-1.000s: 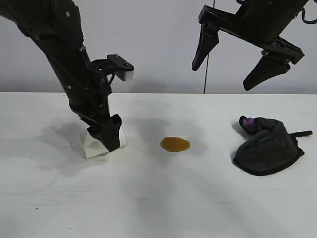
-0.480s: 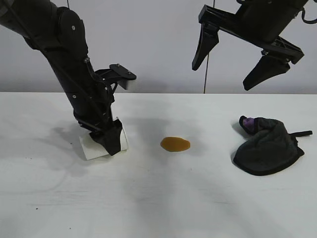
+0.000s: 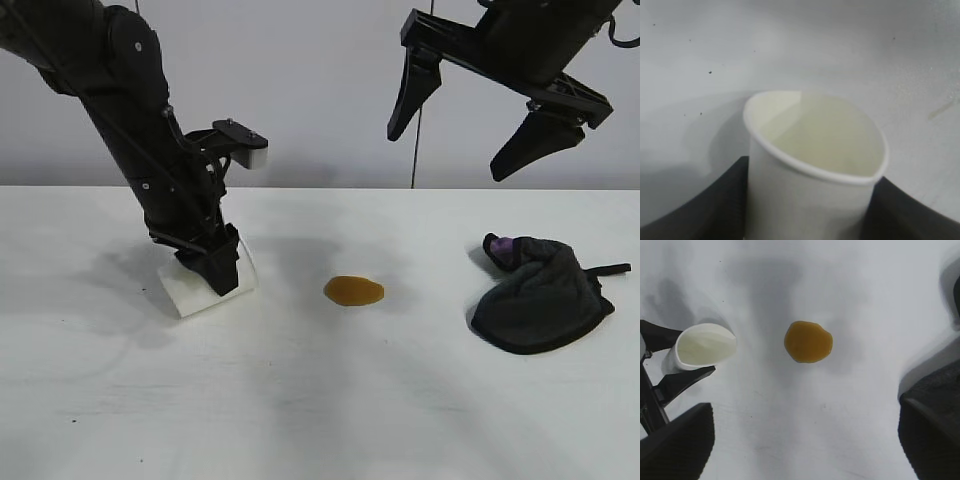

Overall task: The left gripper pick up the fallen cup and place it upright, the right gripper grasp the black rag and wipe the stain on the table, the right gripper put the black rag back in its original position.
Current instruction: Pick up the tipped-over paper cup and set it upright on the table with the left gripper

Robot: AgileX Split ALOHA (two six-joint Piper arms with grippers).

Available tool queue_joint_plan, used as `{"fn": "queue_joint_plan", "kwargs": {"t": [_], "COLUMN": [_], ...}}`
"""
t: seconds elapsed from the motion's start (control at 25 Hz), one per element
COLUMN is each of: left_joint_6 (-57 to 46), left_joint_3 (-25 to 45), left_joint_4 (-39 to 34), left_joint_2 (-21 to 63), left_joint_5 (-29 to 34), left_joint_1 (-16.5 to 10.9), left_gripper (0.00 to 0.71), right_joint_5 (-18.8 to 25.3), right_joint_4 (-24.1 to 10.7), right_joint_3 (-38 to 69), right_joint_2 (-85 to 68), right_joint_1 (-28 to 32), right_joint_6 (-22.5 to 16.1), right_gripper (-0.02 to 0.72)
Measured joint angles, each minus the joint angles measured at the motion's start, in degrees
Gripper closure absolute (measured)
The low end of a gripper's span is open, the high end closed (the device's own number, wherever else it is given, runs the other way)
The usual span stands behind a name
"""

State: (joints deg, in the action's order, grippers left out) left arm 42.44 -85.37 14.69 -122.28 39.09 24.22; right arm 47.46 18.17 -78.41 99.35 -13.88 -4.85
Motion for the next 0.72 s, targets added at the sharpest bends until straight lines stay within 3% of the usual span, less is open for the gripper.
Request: {"fn": "queue_joint_plan", "kwargs": {"t": [0.2,0.36,0.48,0.6,0.72], "left_joint_6": [10.3,26.2,43.6,65.2,82.3], "left_joint_3": [0.9,5.6,10.2,15.1,19.8], "left_joint_4": [15.5,33.3,48.8,68.9,79.8], "left_joint_2": [4.0,6.1,8.1,10.0,10.4], "left_joint_5": [-3.7,-6.2,-6.5,-3.4,4.8], "left_joint_1": [-3.3,-6.4,-8.4,-10.4,-13.7], "left_gripper": [0.317,0.317,0.317,0.317,0.317], "right_joint_5": [0.0,-0.1,-0.8,-1.7,-2.0], "right_joint_4": [0.0,0.0,0.0,0.1,0.3], "right_joint_3": [0.0,0.0,0.0,0.0,0.0], "right_joint_2": [0.0,0.0,0.0,0.0,0.0], "right_joint_1": [0.0,0.0,0.0,0.0,0.0], "right_joint_6": [0.0,0.0,0.0,0.0,0.0], "right_gripper": [0.009,0.009,0.009,0.009,0.009]}}
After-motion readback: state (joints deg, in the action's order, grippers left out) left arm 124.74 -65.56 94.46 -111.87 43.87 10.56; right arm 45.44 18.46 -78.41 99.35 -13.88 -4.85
